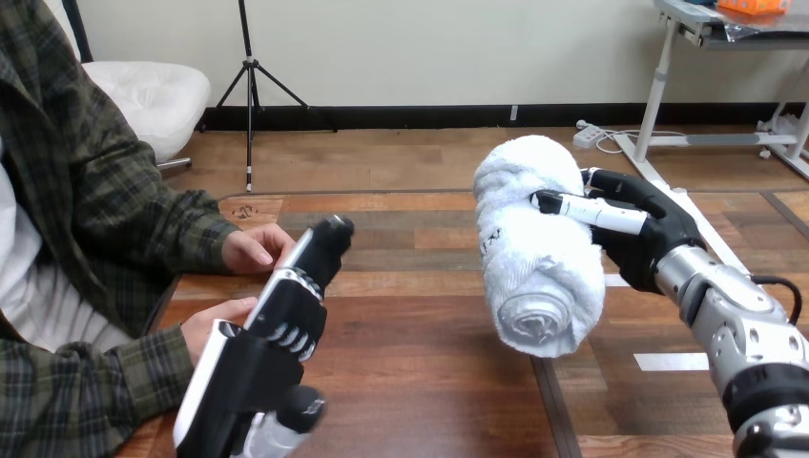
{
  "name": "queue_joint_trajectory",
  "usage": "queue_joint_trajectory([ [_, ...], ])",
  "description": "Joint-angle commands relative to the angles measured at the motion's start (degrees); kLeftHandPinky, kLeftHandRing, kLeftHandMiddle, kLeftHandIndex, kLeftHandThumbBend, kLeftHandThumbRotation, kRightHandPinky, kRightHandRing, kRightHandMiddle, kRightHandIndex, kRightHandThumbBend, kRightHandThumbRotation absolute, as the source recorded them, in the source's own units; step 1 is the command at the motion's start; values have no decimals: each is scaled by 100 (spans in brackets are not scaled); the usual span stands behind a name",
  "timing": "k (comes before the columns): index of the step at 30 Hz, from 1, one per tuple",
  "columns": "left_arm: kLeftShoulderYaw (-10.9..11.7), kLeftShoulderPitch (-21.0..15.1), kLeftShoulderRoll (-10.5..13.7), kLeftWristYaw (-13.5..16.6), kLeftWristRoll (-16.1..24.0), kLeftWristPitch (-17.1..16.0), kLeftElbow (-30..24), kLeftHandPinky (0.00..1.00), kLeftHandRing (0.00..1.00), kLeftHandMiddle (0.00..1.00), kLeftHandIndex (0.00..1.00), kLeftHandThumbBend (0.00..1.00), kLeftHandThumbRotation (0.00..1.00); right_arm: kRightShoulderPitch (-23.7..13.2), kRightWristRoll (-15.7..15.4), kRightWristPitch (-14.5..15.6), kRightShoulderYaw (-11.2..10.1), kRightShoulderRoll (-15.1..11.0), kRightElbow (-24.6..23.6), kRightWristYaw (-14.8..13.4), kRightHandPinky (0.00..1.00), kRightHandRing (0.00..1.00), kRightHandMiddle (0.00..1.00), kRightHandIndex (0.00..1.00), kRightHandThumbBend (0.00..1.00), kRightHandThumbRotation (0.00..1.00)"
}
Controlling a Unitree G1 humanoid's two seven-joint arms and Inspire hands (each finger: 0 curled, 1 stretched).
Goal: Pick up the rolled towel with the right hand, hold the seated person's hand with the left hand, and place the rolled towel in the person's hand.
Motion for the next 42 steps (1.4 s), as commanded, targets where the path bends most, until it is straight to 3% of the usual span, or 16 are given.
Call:
queue_joint_trajectory([
  [1,197,-79,88,182,388,22,-326,99,97,95,93,100,80,-100,189,-31,-114,98,-559,112,9,14,23,35,61,0],
  [7,469,-170,118,464,1082,-300,-279,96,96,96,95,100,80,-26,187,-51,-104,151,-681,154,9,14,23,35,62,0],
  [10,739,-220,154,717,1684,-471,-270,95,97,97,96,100,81,-5,176,-103,-92,170,-693,216,9,14,23,34,62,0],
  [15,1277,-209,255,1264,2757,-367,-457,97,99,99,98,100,81,0,138,-190,-73,203,-647,273,9,14,22,34,63,0],
  [23,1893,-189,382,2180,4153,-143,-677,99,100,100,100,100,79,4,111,-234,-61,260,-630,297,9,14,23,34,64,0],
  [28,2102,-210,555,2644,4727,-18,-749,100,100,100,100,100,77,3,59,-353,-22,279,-576,346,10,15,24,33,64,0],
  [33,2304,-253,726,3143,5367,323,-859,100,100,100,100,100,77,-13,33,-476,-13,301,-464,409,10,15,24,33,65,0],
  [42,2384,-336,1141,3614,5832,761,-854,100,100,100,100,100,70,-12,-11,-576,11,325,-412,474,10,15,24,33,67,0],
])
